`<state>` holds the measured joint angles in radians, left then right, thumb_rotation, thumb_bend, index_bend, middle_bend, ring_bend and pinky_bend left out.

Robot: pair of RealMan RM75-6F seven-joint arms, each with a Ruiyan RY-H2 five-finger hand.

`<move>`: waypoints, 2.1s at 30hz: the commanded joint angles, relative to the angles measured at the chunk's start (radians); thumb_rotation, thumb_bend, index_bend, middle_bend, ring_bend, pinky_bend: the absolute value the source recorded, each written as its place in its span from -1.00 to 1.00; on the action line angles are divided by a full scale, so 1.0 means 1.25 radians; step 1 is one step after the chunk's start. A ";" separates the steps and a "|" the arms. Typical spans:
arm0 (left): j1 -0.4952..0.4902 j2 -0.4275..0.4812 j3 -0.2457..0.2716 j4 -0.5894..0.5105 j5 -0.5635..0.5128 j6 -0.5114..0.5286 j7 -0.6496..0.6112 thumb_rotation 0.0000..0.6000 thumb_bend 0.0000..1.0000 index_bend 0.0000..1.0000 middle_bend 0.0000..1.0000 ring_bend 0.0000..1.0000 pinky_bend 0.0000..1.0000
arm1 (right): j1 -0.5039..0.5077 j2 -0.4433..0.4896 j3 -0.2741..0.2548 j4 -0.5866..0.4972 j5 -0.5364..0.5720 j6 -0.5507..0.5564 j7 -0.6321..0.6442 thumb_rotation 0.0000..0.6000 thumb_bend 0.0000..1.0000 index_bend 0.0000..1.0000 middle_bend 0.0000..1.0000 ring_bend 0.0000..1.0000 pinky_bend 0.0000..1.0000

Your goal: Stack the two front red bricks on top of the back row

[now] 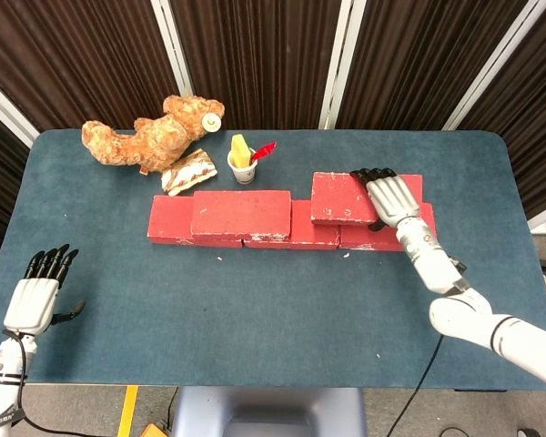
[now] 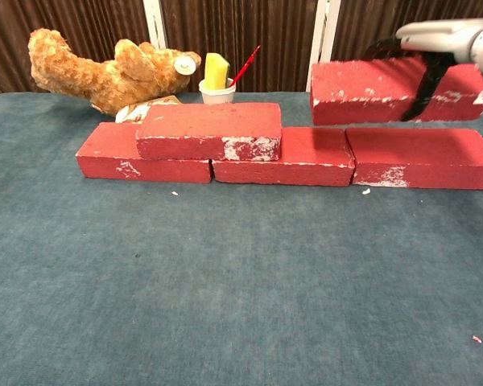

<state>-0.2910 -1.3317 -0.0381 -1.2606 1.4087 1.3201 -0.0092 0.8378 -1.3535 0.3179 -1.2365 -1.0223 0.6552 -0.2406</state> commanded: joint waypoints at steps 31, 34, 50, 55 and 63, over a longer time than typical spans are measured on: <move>0.006 0.004 -0.009 -0.001 0.015 -0.017 -0.019 1.00 -0.54 -1.00 -1.00 -1.00 -0.91 | 0.047 -0.118 -0.058 0.116 -0.013 -0.018 0.100 1.00 -0.58 0.50 0.20 -0.01 0.14; 0.006 0.004 -0.009 -0.001 0.017 -0.020 -0.021 1.00 -0.55 -1.00 -1.00 -1.00 -0.91 | 0.051 -0.124 -0.058 0.116 -0.005 -0.015 0.093 1.00 -0.58 0.50 0.20 -0.01 0.14; 0.006 0.012 -0.008 -0.001 0.028 -0.022 -0.043 1.00 -0.54 -1.00 -1.00 -1.00 -0.91 | 0.055 -0.126 -0.066 0.074 0.040 0.018 0.040 1.00 -0.58 0.50 0.20 -0.01 0.14; 0.007 0.015 -0.009 -0.004 0.030 -0.021 -0.046 1.00 -0.54 -1.00 -1.00 -1.00 -0.91 | 0.058 -0.128 -0.068 0.067 0.053 0.023 0.026 1.00 -0.58 0.48 0.20 -0.01 0.14; 0.008 0.019 -0.008 -0.009 0.032 -0.022 -0.050 1.00 -0.54 -1.00 -1.00 -1.00 -0.91 | 0.061 -0.125 -0.072 0.056 0.069 0.015 0.022 1.00 -0.58 -0.45 -0.31 -0.52 -0.18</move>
<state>-0.2804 -1.3083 -0.0483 -1.2718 1.4483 1.2928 -0.0711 0.9141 -1.5093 0.2287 -1.1662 -0.9381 0.6746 -0.2140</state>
